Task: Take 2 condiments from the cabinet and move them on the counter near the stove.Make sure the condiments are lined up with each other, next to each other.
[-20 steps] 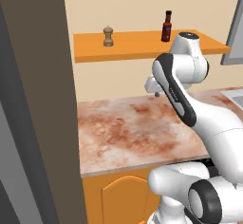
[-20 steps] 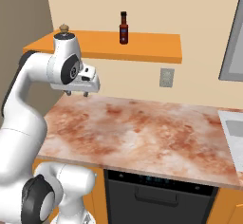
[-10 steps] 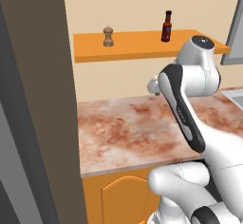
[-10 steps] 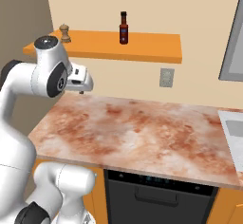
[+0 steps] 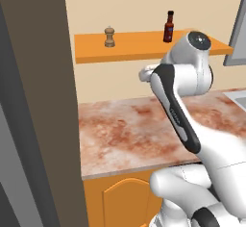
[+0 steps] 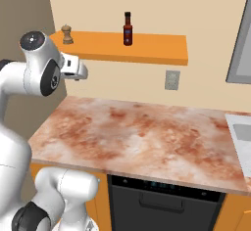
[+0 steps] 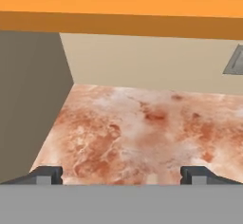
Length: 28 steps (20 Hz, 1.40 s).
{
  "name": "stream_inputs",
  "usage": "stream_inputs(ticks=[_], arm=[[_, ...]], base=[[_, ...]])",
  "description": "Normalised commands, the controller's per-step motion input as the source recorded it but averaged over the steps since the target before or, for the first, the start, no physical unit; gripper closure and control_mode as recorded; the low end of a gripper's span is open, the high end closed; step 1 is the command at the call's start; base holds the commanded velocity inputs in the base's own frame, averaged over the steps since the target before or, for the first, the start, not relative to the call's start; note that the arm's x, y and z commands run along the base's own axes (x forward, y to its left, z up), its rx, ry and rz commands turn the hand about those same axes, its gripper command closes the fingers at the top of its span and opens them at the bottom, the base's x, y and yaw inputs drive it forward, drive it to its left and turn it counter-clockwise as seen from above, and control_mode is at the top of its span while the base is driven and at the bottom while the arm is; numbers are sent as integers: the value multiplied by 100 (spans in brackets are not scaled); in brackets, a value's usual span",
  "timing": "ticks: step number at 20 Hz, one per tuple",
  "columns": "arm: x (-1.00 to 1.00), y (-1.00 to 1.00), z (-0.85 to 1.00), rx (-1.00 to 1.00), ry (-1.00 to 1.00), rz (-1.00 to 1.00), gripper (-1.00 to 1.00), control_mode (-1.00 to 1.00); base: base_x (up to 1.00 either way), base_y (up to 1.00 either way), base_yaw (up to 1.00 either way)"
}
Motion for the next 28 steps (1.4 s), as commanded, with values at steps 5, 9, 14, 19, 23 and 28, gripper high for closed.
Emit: stream_inputs(ticks=[5, 9, 14, 19, 23, 28], arm=[[45, 35, 46, 0, 0, 0, -100, -100], [46, 45, 32, 0, -4, 0, -100, -100], [42, 44, 25, 0, -8, 0, -100, -100], [50, 34, 21, 0, -1, 0, -100, -100], [52, 32, 14, 0, -4, 0, -100, -100], [44, 11, 15, 0, -7, 0, -100, -100]], base=[[0, 0, 0], [0, 0, 0], [0, 0, 0], [0, 0, 0], [0, 0, 0], [0, 0, 0]])
